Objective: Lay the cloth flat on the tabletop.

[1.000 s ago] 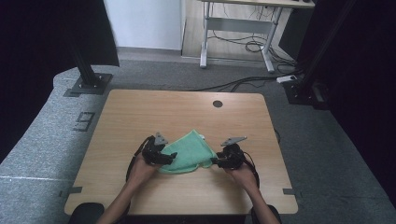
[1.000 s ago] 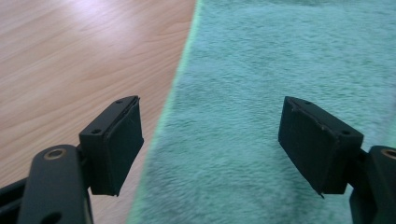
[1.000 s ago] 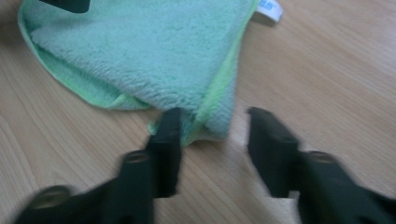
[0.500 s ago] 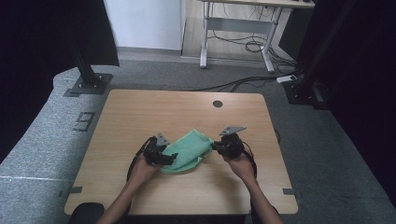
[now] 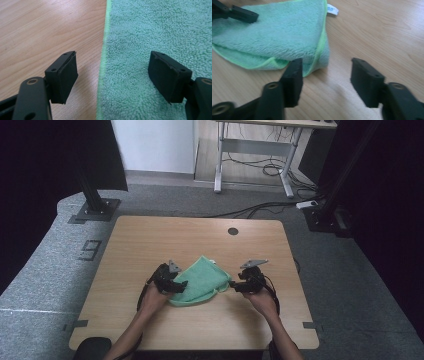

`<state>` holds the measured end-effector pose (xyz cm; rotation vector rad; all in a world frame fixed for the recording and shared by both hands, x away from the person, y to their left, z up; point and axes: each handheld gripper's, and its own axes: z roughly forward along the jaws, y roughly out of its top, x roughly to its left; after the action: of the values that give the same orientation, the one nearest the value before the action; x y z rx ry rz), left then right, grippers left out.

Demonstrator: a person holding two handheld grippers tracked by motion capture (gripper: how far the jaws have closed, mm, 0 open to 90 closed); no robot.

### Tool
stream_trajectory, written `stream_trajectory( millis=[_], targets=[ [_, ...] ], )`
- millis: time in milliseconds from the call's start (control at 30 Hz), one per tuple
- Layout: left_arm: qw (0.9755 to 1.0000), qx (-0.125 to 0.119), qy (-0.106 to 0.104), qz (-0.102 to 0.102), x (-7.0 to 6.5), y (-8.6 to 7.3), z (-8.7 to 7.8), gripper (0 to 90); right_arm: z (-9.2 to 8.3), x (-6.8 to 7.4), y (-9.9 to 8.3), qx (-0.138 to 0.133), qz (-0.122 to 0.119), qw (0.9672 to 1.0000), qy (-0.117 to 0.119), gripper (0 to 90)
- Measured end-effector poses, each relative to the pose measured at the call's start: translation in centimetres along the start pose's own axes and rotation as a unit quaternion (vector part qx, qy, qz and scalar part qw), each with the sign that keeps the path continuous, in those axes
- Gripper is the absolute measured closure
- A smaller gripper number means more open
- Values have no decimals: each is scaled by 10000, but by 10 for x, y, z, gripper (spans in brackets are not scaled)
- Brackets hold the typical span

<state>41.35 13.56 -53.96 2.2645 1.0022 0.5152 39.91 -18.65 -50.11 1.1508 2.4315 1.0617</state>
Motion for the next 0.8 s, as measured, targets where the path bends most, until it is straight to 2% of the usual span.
stream_trajectory(
  millis=[33,67,100,133,200,267,300,333,400,500,533,600,667,800],
  targets=[
    [9999,51,94,113,-2,3,0,224,0,2,-1,-31,25,10000,39,334],
    [9999,34,69,116,-2,5,-1,221,2,5,-1,-58,16,10000,62,308],
    [10000,-36,-23,41,-1,7,-1,218,4,8,0,-78,34,9999,81,280],
    [10000,-36,-23,41,-1,7,-1,213,4,8,0,-78,34,9999,81,280],
    [9995,-186,-191,-147,-1,13,0,210,14,18,3,-141,59,9998,160,209],
    [9995,-193,-194,-133,-2,15,1,204,19,22,4,-137,46,9998,169,192],
    [9996,-169,-177,-101,-3,17,4,198,26,29,6,-89,26,9999,113,156],
    [9996,-169,-177,-101,-3,17,4,196,26,29,6,-89,26,9999,113,156],
    [9999,-75,-96,-91,-4,19,11,192,36,35,6,30,-4,9999,-124,134],
    [10000,34,-10,-65,-3,17,15,192,44,36,4,96,124,9996,-228,133],
    [10000,34,-10,-65,-3,17,15,187,44,36,4,96,124,9996,-228,133],
    [9998,-18,-81,-204,-1,16,17,188,50,38,1,106,215,9991,-339,131],
    [9997,-23,-84,-224,-1,15,17,188,53,39,1,95,296,9988,-381,129],
    [9998,-21,-47,-206,-2,16,16,191,60,42,0,172,202,9982,-529,125]
  ],
)
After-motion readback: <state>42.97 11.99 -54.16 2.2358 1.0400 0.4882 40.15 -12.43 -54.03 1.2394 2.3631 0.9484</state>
